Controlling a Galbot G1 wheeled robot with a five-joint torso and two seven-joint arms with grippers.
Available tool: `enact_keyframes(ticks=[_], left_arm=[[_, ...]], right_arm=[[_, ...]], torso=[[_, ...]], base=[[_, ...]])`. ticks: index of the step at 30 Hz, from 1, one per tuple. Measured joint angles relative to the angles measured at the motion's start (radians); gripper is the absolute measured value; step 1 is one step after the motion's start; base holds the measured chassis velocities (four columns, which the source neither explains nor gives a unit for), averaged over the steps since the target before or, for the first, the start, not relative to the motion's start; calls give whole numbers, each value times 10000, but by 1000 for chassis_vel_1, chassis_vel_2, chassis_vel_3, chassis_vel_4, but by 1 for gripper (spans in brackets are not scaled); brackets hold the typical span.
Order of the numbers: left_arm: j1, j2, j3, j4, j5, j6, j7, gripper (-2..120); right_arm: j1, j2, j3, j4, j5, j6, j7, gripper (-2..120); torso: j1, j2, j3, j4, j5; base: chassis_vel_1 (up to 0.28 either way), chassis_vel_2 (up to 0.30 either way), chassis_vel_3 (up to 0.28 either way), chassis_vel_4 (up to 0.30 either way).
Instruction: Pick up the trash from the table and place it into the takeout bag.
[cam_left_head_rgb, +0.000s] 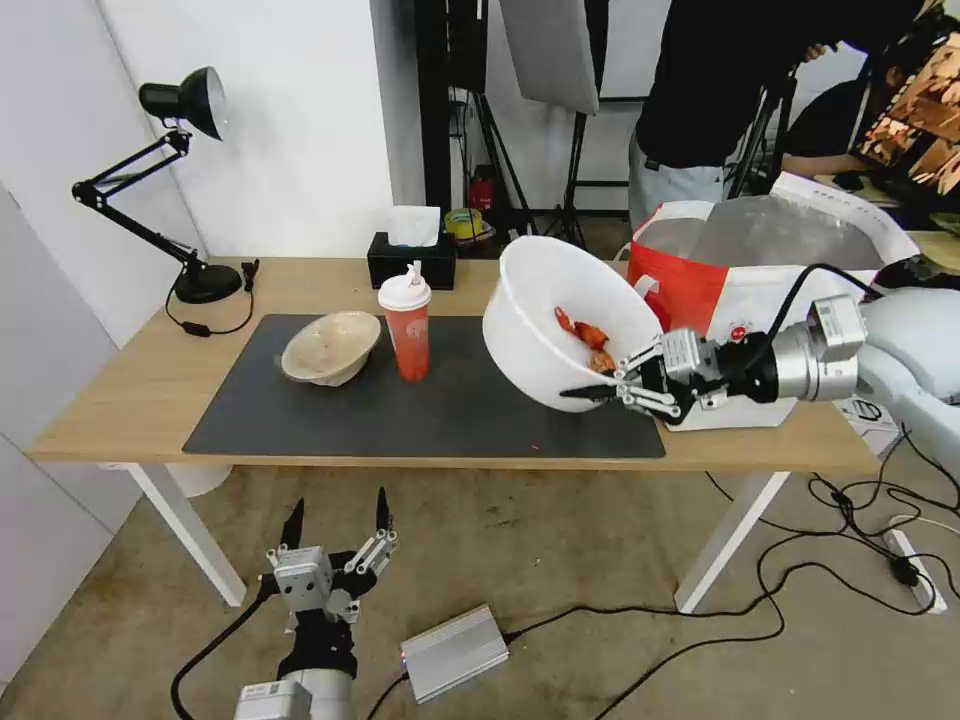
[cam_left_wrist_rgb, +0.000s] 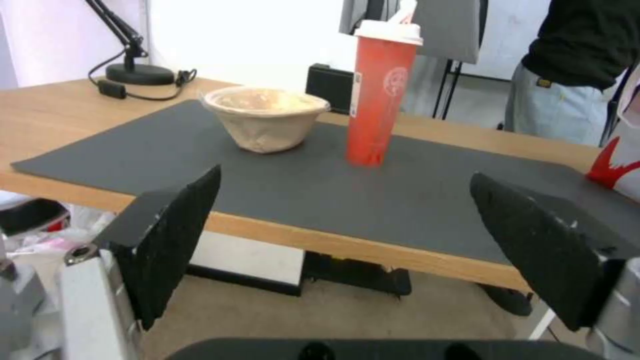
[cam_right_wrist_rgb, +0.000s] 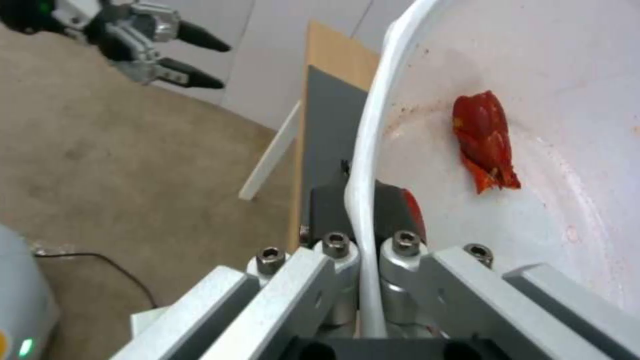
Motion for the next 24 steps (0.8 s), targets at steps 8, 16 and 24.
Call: enact_keyframes(ticks=[8, 16, 24], left_arm=[[11, 0, -53, 0, -31, -4, -8, 100], [-66, -3, -110, 52, -99, -9, -13, 100], [-148, 46, -143, 64, -175, -10, -99, 100]], right_arm=[[1623, 389, -930, -812, 148, -44, 32, 0], [3175, 842, -1693, -1924, 238, -27, 43, 0], [3796, 1105, -2030, -2886, 222, 10, -32, 0]], torso=[[0, 0, 0, 0, 0], [0, 0, 0, 1, -1], [0, 0, 1, 0, 0]], base=[[0, 0, 0, 0], [0, 0, 0, 0], [0, 0, 0, 0]])
